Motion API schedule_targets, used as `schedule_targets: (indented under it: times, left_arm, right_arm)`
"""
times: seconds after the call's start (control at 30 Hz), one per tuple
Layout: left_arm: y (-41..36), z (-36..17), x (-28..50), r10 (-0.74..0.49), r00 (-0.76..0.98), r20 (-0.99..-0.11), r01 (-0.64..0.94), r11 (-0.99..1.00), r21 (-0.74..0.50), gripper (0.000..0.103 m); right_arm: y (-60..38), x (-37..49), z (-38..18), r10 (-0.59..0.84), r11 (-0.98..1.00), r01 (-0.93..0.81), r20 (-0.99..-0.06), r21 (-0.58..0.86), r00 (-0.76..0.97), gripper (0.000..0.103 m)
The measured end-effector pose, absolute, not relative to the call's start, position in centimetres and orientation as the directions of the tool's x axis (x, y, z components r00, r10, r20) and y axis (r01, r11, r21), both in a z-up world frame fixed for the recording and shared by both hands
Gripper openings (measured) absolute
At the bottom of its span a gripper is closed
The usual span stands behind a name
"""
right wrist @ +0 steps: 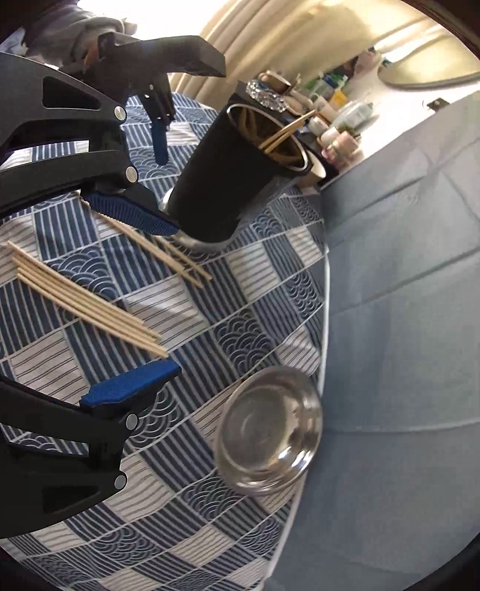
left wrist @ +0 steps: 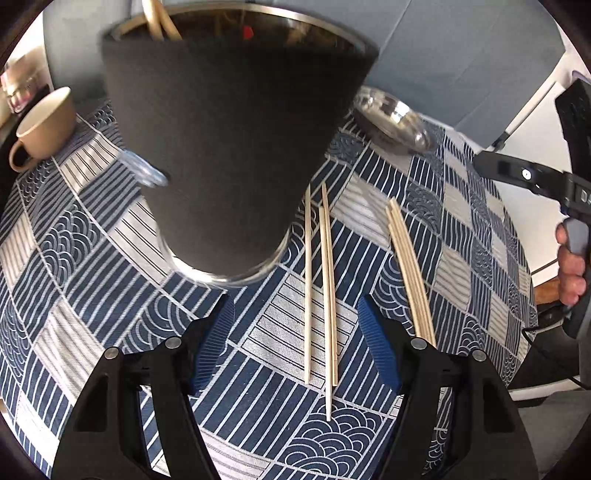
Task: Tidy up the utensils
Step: 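Lower the left tool onto a loose stick while the right tool grasps another stick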
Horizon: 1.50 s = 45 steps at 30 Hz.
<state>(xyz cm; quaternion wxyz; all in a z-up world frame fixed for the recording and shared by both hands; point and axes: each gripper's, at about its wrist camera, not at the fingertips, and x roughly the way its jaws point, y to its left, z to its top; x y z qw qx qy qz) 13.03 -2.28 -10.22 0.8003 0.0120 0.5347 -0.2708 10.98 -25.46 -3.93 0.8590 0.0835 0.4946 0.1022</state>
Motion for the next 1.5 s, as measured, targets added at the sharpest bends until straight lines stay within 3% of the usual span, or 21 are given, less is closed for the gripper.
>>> schedule_targets:
  times: [0.53,0.77,1.07,1.23,1.37,1.5]
  left_arm:
    - [-4.2,-13.8,14.3,-0.306,0.242,-0.921,0.428,0.885,-0.182,0.069]
    - [-4.2,-13.8,14.4,-0.280,0.256,-0.925,0.432,0.889,-0.149,0.069]
    - [-5.7,-14.3,13.9,-0.194,0.323,-0.926,0.475,0.880,-0.018,0.071]
    - [-5.9,-14.4,14.4,-0.186,0.326,-0.927,0.459,0.888,-0.016,0.072]
    - [-5.7,-14.3,14.5,-0.182,0.321,-0.930,0.454,0.891,-0.017,0.063]
    - [-5.1,-14.0,14.7,-0.179,0.309,-0.934,0.448,0.894,-0.023,0.047]
  right_arm:
    - [-27.0,12.0,-11.7,0.031,0.989,0.128,-0.952,0.073,0.303,0.062]
    - [-27.0,12.6,-14.0,0.039,0.987,0.143,-0.968,0.076,0.246,0.060]
    - [-25.1,13.5,-14.7,-0.063,0.992,0.122,-0.971,-0.035,0.231,0.061]
    - [-24.0,13.8,-15.1,-0.109,0.990,0.113,-0.963,-0.083,0.248,0.064]
    - [-25.3,13.3,-15.4,-0.061,0.988,0.149,-0.972,-0.028,0.225,0.062]
    - [-25.5,13.2,-15.2,-0.046,0.993,0.119,-0.974,-0.020,0.220,0.041]
